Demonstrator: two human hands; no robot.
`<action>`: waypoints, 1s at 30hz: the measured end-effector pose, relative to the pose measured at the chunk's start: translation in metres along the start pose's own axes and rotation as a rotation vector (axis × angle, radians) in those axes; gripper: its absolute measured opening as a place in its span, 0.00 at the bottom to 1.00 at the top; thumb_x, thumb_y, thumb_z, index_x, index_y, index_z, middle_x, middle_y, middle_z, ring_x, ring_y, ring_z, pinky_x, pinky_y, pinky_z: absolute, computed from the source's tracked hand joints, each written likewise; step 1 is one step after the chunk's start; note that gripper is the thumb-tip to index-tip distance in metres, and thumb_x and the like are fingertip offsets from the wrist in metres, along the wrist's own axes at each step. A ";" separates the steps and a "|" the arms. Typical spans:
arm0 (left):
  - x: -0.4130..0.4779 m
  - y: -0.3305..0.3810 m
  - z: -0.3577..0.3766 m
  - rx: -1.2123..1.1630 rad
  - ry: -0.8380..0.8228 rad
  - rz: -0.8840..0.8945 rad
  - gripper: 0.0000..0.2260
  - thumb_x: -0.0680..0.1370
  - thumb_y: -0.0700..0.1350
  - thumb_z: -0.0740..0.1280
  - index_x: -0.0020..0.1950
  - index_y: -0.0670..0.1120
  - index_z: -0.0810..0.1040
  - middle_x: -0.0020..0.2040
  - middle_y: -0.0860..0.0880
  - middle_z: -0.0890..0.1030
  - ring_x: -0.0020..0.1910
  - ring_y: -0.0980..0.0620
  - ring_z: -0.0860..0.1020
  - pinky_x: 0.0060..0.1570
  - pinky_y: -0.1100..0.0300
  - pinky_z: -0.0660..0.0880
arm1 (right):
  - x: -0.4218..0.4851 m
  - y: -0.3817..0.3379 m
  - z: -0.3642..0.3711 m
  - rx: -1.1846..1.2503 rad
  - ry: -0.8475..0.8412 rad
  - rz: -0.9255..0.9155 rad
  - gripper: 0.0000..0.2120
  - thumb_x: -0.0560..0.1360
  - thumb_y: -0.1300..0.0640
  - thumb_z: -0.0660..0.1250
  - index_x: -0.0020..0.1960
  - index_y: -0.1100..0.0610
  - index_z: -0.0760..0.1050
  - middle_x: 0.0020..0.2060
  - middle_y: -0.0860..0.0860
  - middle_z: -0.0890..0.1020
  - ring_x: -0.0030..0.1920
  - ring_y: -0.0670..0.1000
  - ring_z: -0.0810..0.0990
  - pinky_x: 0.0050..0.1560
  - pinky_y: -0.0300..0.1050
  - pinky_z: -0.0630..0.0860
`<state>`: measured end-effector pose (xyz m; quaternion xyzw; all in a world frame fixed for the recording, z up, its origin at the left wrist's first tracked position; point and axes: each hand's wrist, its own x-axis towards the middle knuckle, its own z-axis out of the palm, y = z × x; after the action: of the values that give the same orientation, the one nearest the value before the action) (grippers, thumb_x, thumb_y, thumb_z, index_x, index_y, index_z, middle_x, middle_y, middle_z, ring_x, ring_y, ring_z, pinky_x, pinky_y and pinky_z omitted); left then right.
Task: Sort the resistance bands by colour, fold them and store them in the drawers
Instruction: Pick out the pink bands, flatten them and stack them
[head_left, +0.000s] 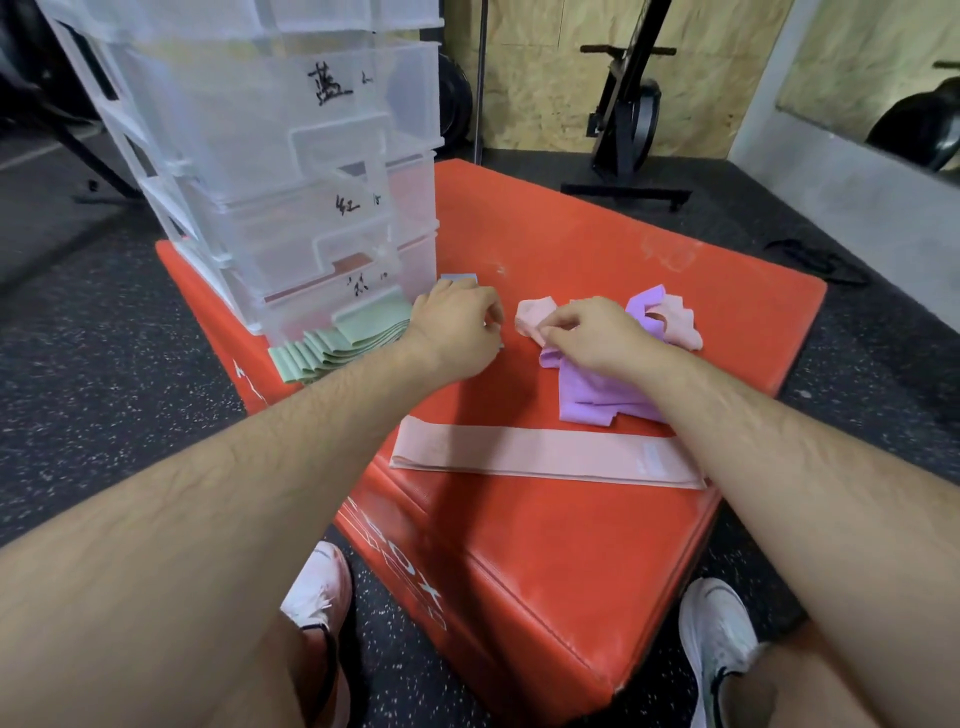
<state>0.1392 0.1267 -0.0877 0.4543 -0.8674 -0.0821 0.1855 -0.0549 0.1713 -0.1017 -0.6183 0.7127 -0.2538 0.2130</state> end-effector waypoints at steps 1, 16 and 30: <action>-0.001 0.001 -0.002 -0.050 0.015 -0.012 0.07 0.76 0.43 0.65 0.51 0.49 0.81 0.53 0.50 0.80 0.58 0.44 0.75 0.58 0.52 0.73 | -0.004 -0.003 -0.005 0.075 0.048 -0.003 0.10 0.77 0.60 0.66 0.44 0.51 0.85 0.44 0.48 0.87 0.43 0.42 0.84 0.50 0.37 0.79; -0.016 0.042 -0.026 -0.854 0.067 -0.240 0.05 0.77 0.48 0.68 0.43 0.49 0.80 0.41 0.45 0.85 0.41 0.43 0.85 0.44 0.41 0.82 | -0.072 -0.051 -0.028 0.459 0.099 -0.209 0.14 0.74 0.71 0.63 0.41 0.55 0.81 0.43 0.61 0.85 0.42 0.65 0.85 0.45 0.57 0.84; -0.036 0.025 -0.050 -0.642 0.217 -0.075 0.09 0.77 0.49 0.71 0.45 0.43 0.79 0.38 0.52 0.80 0.37 0.56 0.75 0.40 0.59 0.76 | -0.049 -0.046 -0.022 0.042 0.014 -0.284 0.05 0.76 0.55 0.73 0.45 0.54 0.78 0.40 0.46 0.80 0.42 0.47 0.76 0.46 0.45 0.72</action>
<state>0.1585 0.1715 -0.0429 0.4105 -0.7551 -0.3091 0.4071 -0.0253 0.2171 -0.0562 -0.7067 0.6138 -0.3005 0.1830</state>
